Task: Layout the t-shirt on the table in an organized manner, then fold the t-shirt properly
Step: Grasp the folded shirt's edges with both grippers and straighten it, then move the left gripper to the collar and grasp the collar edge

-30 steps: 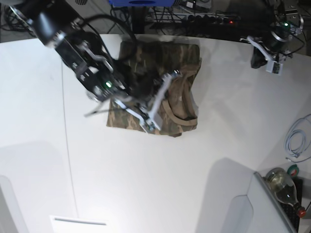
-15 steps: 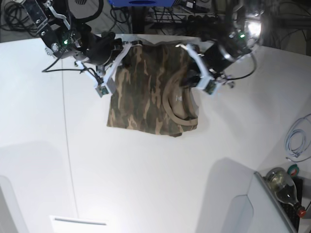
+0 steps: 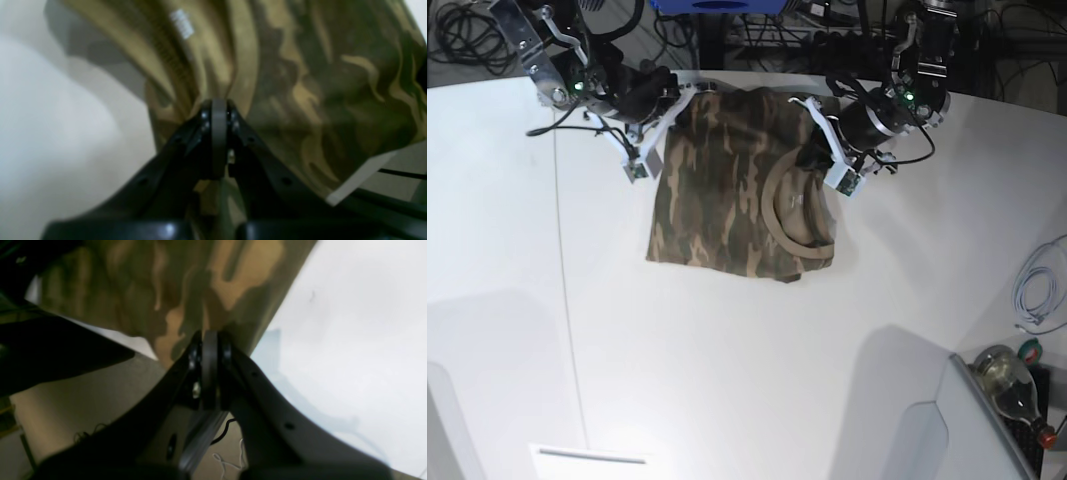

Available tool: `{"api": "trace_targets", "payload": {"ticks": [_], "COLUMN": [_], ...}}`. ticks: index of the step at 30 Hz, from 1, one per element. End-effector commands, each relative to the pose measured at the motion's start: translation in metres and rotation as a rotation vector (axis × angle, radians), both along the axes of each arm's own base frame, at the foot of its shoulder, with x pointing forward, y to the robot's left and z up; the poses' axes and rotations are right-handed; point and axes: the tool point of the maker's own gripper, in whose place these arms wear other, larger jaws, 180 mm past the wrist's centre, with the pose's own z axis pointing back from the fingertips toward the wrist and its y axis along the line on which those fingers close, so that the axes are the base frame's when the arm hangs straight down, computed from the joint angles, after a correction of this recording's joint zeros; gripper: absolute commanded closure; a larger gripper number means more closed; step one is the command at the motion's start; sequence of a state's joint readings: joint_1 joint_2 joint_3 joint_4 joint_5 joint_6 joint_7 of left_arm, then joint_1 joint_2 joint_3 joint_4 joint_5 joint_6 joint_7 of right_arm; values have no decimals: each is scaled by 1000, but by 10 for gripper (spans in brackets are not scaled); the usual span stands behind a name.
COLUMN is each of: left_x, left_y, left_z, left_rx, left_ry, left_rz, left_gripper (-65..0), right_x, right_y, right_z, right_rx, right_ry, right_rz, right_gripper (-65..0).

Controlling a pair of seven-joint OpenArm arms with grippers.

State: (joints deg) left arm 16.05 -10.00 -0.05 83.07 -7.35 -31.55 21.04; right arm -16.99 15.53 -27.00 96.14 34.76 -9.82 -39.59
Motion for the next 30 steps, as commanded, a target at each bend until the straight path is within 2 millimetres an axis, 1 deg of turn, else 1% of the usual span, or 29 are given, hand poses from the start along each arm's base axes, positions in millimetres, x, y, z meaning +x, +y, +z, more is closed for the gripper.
{"api": "trace_targets", "payload": {"ticks": [1, 3, 5, 7, 9, 11, 13, 14, 16, 18, 19, 21, 22, 25, 27, 30], "left_x": [10, 12, 15, 17, 19, 25, 34, 33, 36, 37, 35, 31, 29, 22, 20, 19], "left_y": [-1, -1, 10, 18, 23, 32, 38, 41, 44, 38, 36, 24, 22, 28, 36, 50], "left_z": [10, 11, 12, 12, 15, 24, 39, 44, 56, 65, 65, 62, 58, 42, 33, 29], "left_rx": [-19, -19, -10, -1, -5, 7, 13, 18, 23, 16, 15, -2, -4, 5, 10, 24], "left_ry": [-39, -44, -48, -51, -60, -87, -132, -146, -179, -203, -203, -191, -180, -133, -109, -99], "left_rz": [3, 4, 33, 54, 73, 93, 108, 115, 122, 107, 104, 80, 77, 92, 113, 148], "left_gripper": [0, 0, 0, 0, 0, 0, 0, 0, 0, 0, 0, 0, 0, 0, 0, 0], "right_x": [2, -2, -5, -6, 0, 6, 15, 25, 42, 71, 84, 115, 126, 157, 167, 180], "right_y": [-2, -8, -14, -16, -10, 0, 3, 7, 9, 8, 5, 6, 6, -2, -4, -15], "right_z": [-1, -10, -20, -23, -13, 8, 30, 44, 57, 65, 64, 67, 65, 56, 46, 35], "right_rx": [0, -18, -36, -40, -20, 19, 39, 54, 57, 42, 30, 19, 12, -28, -45, -78], "right_ry": [-8, 6, 19, 20, -9, -58, -102, -139, -178, -225, -234, -263, -265, -256, -229, -213], "right_rz": [-2, -13, -24, -28, -19, -3, 21, 32, 47, 51, 46, 32, 24, -3, -18, -43], "right_gripper": [-8, -8, -8, -6, -6, -6, -6, -6, -6, -6, -6, -6, -6, -6, -6, -6]}}
